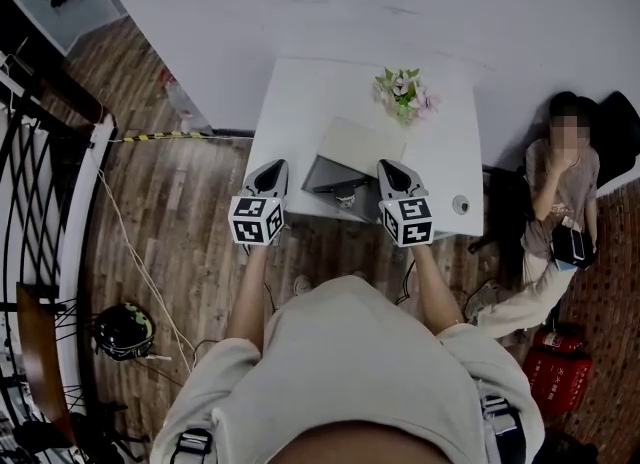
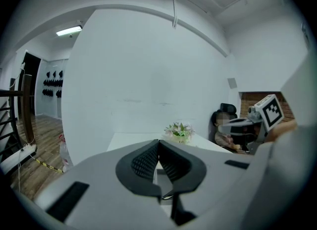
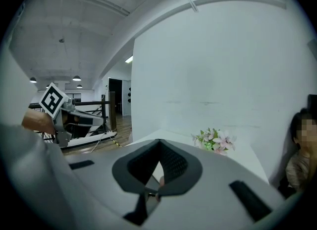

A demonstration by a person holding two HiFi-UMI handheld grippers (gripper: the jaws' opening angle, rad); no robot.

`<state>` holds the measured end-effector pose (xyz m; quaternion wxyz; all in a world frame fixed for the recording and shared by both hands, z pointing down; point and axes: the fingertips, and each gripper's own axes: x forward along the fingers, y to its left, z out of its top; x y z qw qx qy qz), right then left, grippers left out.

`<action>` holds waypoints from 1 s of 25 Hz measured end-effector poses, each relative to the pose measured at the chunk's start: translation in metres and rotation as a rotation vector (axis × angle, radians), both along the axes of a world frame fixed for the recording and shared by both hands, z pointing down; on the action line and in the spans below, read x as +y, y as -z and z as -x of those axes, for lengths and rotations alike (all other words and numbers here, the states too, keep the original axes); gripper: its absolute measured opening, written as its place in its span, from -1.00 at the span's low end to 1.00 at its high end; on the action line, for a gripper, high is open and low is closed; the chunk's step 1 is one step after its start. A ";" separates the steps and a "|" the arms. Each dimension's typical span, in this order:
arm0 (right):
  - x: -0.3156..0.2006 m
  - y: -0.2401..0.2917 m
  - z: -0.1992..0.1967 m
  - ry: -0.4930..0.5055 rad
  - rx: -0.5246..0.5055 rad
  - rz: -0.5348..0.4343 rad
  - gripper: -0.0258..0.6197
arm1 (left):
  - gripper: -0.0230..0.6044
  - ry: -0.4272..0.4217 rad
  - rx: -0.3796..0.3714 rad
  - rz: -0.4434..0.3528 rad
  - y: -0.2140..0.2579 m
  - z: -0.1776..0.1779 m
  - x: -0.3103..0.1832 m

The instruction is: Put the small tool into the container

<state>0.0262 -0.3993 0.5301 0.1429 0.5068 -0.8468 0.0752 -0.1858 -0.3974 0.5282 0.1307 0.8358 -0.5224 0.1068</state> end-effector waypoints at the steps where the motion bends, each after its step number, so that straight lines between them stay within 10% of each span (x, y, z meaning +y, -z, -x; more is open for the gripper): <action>1: 0.000 0.000 -0.002 -0.003 -0.001 0.000 -0.92 | -0.90 0.001 -0.001 -0.001 0.000 0.000 0.000; 25: -0.015 -0.004 -0.001 0.000 0.001 0.004 -0.92 | -0.90 0.004 -0.005 0.000 -0.004 0.001 -0.017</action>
